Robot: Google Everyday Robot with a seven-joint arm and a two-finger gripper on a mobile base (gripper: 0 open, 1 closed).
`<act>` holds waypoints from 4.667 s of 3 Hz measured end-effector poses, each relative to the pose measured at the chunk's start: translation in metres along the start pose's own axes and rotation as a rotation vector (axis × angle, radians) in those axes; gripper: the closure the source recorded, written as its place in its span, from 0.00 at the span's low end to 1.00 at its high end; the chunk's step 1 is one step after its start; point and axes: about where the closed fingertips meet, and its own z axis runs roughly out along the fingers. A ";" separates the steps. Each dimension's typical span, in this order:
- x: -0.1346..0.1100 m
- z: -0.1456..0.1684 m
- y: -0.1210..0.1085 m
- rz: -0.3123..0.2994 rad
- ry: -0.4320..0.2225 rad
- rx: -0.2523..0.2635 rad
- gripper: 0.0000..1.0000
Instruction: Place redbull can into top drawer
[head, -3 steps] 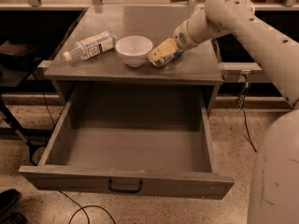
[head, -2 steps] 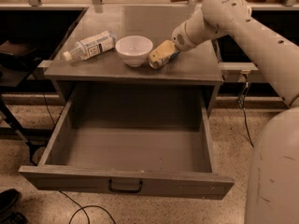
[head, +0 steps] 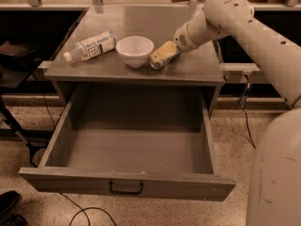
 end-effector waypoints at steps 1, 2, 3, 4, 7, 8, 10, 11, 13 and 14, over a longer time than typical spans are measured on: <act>0.010 -0.022 -0.013 0.014 -0.006 0.032 0.90; 0.025 -0.053 -0.024 0.028 -0.011 0.054 1.00; 0.042 -0.088 -0.027 0.036 -0.020 0.065 1.00; 0.063 -0.124 -0.018 0.018 -0.027 0.055 1.00; 0.100 -0.173 0.053 -0.289 -0.112 -0.127 1.00; 0.100 -0.170 0.057 -0.365 -0.112 -0.138 1.00; 0.102 -0.167 0.062 -0.368 -0.118 -0.165 1.00; 0.122 -0.161 0.094 -0.392 -0.107 -0.269 1.00; 0.165 -0.130 0.156 -0.415 -0.108 -0.341 1.00; 0.189 -0.093 0.184 -0.424 -0.107 -0.344 1.00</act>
Offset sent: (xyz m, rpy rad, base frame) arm -0.0430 -0.1114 0.0394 -0.0080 -0.0367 -0.1069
